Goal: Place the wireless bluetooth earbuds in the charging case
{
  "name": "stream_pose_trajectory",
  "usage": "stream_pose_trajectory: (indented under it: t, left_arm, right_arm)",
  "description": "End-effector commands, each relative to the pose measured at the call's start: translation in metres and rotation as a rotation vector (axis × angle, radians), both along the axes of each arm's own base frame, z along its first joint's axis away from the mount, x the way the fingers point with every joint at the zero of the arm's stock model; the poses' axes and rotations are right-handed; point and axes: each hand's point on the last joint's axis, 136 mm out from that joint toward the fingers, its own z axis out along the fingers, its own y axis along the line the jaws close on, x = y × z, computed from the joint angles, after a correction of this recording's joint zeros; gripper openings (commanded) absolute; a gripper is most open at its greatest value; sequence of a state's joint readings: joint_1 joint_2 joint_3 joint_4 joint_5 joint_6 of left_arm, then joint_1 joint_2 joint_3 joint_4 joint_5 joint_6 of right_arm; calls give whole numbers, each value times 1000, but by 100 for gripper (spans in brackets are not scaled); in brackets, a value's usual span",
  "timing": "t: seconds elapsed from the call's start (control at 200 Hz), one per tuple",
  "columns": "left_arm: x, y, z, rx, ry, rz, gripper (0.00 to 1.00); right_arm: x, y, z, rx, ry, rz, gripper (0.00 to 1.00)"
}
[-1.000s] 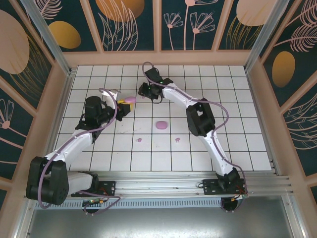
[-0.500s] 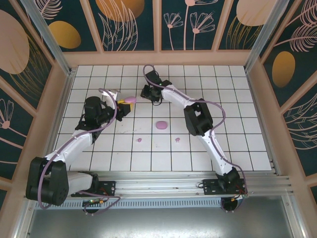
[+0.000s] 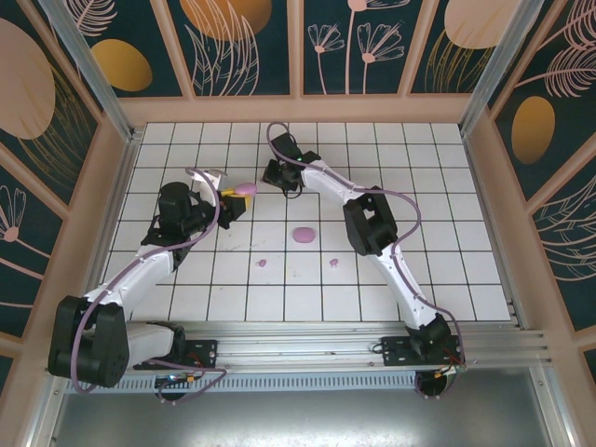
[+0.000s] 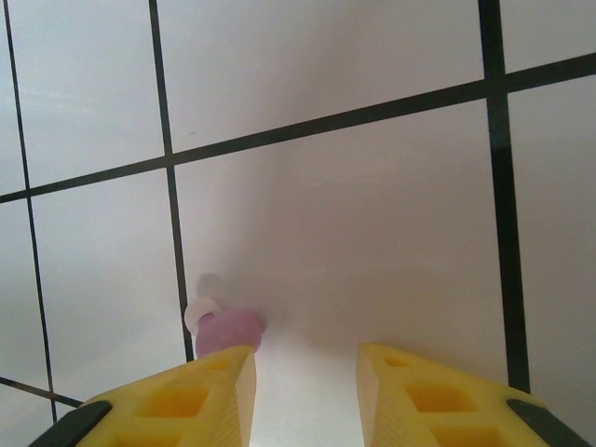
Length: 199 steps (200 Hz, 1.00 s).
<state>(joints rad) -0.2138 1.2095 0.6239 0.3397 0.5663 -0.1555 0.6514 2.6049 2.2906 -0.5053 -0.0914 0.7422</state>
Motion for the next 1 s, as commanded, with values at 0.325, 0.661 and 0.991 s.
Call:
stream_pose_trajectory:
  t: [0.325,0.661,0.991]
  left_arm:
    - [-3,5,17,-10,-47,18,0]
    - [-5,4,20,-13,-50,13,0]
    - [-7,5,19,-13,-46,14,0]
  right_arm:
    - [16,27,40,60,-163,41,34]
    - [23,49,34,86,-245,180,32]
    - [15,57,15,74,-236,288,27]
